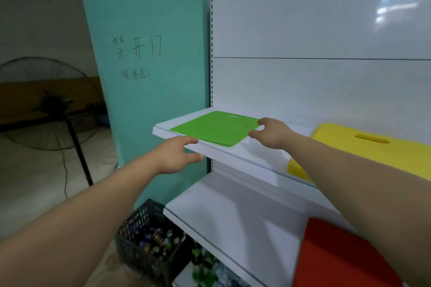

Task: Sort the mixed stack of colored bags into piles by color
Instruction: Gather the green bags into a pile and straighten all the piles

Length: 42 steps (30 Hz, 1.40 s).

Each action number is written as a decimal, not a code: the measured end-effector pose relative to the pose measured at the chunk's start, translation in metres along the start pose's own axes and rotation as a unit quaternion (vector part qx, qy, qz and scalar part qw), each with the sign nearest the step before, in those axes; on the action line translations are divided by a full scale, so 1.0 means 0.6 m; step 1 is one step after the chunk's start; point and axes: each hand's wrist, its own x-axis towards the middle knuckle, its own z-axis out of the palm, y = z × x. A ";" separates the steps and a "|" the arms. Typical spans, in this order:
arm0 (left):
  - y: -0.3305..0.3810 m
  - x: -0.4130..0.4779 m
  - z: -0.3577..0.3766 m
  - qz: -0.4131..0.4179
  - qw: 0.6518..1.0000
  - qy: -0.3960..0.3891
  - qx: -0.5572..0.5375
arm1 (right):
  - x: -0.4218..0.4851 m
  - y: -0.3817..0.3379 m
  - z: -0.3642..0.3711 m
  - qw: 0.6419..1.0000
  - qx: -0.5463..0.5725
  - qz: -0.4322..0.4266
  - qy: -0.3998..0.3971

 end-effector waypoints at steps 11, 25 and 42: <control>-0.065 0.180 0.007 -0.013 1.000 -0.005 0.026 | 0.211 -0.001 0.066 0.999 -0.037 0.022 -0.004; -0.159 0.375 0.015 -0.022 0.997 -0.030 0.070 | 0.257 0.023 0.078 0.981 -0.140 0.133 -0.008; -0.182 0.383 0.040 0.041 0.996 0.029 0.077 | 0.243 -0.009 0.138 0.963 0.017 0.117 0.241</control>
